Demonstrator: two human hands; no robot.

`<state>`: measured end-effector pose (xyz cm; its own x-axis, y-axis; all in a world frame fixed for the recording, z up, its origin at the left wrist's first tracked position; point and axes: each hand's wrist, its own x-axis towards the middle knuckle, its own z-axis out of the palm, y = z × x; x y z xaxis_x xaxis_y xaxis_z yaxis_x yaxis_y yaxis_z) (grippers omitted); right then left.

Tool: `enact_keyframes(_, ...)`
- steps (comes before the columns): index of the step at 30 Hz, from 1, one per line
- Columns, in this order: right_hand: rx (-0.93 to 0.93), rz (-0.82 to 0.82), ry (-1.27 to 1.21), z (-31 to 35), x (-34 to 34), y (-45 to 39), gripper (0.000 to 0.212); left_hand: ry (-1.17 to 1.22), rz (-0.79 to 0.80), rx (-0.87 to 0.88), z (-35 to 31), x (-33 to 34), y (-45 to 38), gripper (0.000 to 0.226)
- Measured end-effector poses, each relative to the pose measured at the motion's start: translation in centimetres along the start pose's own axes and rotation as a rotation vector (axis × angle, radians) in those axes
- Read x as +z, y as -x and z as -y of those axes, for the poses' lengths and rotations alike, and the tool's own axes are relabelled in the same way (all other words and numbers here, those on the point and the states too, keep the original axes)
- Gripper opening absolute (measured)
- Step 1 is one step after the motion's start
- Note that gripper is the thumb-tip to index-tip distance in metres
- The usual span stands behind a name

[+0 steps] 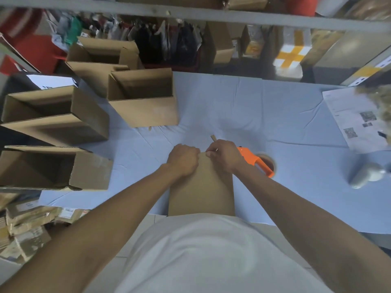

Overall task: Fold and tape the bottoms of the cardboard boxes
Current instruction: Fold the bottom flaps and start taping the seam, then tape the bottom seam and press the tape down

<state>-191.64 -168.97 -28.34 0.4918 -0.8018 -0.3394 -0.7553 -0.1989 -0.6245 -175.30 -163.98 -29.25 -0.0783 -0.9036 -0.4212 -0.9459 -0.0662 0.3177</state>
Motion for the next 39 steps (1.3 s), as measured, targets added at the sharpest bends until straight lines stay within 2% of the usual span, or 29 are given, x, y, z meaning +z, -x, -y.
enact_keyframes(2,0.041,-0.033,-0.055,0.1,-0.5,-0.3,0.014,-0.134,0.117,-0.067,-0.3,-1.7,-0.8,0.034)
enact_keyframes(3,0.06,-0.06,-0.094,0.0,-0.6,-0.2,0.013,-0.24,0.111,-0.111,-0.6,-2.1,-0.9,0.042)
enact_keyframes(5,0.088,-0.104,-0.154,-0.4,-0.7,0.0,0.012,-0.34,-0.05,-0.161,-1.9,-1.7,0.7,0.055)
enact_keyframes(7,0.133,-0.147,-0.154,-1.0,-0.8,0.7,0.012,-0.247,-0.151,-0.077,-4.1,0.2,3.4,0.061)
enact_keyframes(8,0.159,-0.162,-0.144,-1.5,-0.9,1.0,0.013,-0.185,-0.114,-0.046,-5.2,1.2,4.6,0.07)
enact_keyframes(11,0.238,-0.188,-0.098,-2.5,-0.5,2.3,0.019,-0.098,0.016,-0.102,-6.5,2.6,5.2,0.095)
enact_keyframes(14,0.247,-0.213,-0.035,-2.7,0.2,3.8,0.015,-0.102,0.051,-0.031,-6.1,2.4,4.0,0.101)
enact_keyframes(16,0.254,-0.279,-0.003,-3.4,0.4,4.9,0.021,-0.098,0.116,0.074,-5.3,2.0,3.2,0.104)
enact_keyframes(18,0.321,-0.411,0.153,-5.3,0.4,6.1,0.017,-0.142,0.165,0.177,-4.0,1.2,2.6,0.106)
enact_keyframes(19,0.359,-0.417,0.227,-6.5,0.4,6.5,0.022,-0.164,0.173,0.216,-3.4,0.7,2.5,0.106)
enact_keyframes(22,0.38,-0.181,0.266,-8.5,0.4,7.0,0.04,-0.197,0.198,0.301,-1.9,0.2,2.3,0.106)
enact_keyframes(24,0.211,-0.085,0.256,-9.3,0.1,6.8,0.077,-0.225,0.197,0.357,-1.2,0.4,2.5,0.107)
enact_keyframes(25,0.147,-0.086,0.252,-9.7,-0.2,6.7,0.088,-0.239,0.197,0.383,-0.8,0.5,2.6,0.107)
enact_keyframes(26,0.125,-0.109,0.256,-9.6,-0.9,6.8,0.091,-0.244,0.204,0.399,-0.6,0.7,2.7,0.107)
enact_keyframes(28,0.142,-0.158,0.294,-8.9,-2.1,7.8,0.077,-0.217,0.203,0.381,-0.6,0.9,2.7,0.1)
enact_keyframes(29,0.167,-0.16,0.291,-8.7,-2.6,8.3,0.071,-0.173,0.173,0.358,-0.9,0.8,2.5,0.09)
enact_keyframes(31,0.189,-0.115,0.223,-7.9,-3.7,9.3,0.073,-0.036,0.063,0.338,-2.1,0.0,2.0,0.06)
enact_keyframes(34,0.07,-0.084,0.176,-7.0,-4.7,10.1,0.054,0.41,-0.087,0.261,-4.7,-1.2,1.0,0.037)
enact_keyframes(36,0.017,-0.074,0.17,-6.7,-4.8,10.2,0.05,0.67,-0.09,0.146,-5.7,-1.3,0.4,0.028)
enact_keyframes(39,-0.014,-0.087,0.147,-6.2,-4.9,10.2,0.053,0.989,0.016,-0.009,-6.7,-1.3,0.3,0.02)
